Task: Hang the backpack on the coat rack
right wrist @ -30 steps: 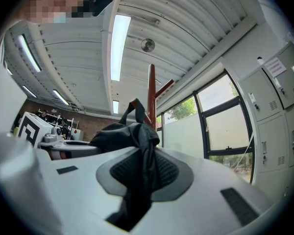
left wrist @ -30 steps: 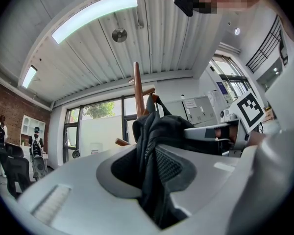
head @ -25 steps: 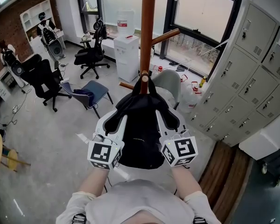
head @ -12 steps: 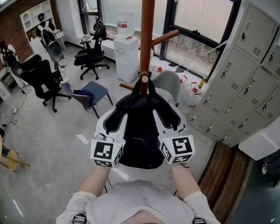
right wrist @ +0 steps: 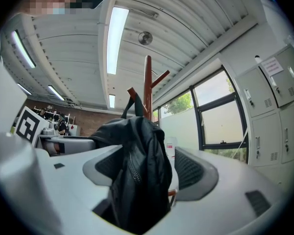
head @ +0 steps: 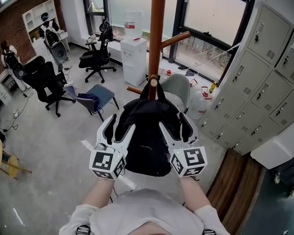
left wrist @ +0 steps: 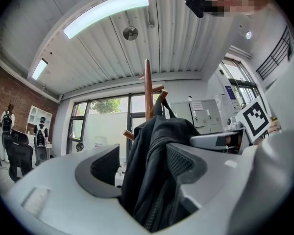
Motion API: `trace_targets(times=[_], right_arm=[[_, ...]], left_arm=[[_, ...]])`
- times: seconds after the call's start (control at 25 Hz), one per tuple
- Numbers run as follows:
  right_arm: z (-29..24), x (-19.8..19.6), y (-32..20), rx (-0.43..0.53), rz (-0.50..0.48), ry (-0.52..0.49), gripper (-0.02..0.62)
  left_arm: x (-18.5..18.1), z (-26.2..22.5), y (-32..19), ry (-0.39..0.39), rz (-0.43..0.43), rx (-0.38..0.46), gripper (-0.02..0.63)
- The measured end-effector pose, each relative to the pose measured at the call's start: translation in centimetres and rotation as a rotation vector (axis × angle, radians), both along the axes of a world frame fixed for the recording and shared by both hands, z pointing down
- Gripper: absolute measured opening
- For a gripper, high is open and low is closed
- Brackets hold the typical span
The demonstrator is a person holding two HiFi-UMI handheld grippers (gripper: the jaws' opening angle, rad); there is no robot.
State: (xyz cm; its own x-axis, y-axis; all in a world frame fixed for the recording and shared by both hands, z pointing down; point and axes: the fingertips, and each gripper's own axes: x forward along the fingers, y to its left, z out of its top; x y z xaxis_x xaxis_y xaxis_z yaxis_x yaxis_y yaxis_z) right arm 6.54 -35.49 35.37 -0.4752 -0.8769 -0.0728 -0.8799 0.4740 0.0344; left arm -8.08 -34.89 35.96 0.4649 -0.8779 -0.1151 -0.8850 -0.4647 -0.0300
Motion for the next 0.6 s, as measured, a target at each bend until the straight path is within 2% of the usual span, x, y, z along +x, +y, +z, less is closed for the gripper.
trace_targets(times=[0.16,0.36,0.6], right_arm=[[0.0,0.2,1.0,0.001,0.004,-0.004,0.296],[0.0,1.0,2.3,0.010,0.028,0.014,0.296],[0.0,1.7,4.2,0.007,0.003,-0.026,0.295]], left_arm=[[-0.7,-0.3,0.8,0.025,-0.008,0.010,0.278],[-1.4,-0.2,1.9,0.007,-0.034,0.031,0.276],[-2.9,0.3,3.2,0.002,-0.077,0.032,0.276]])
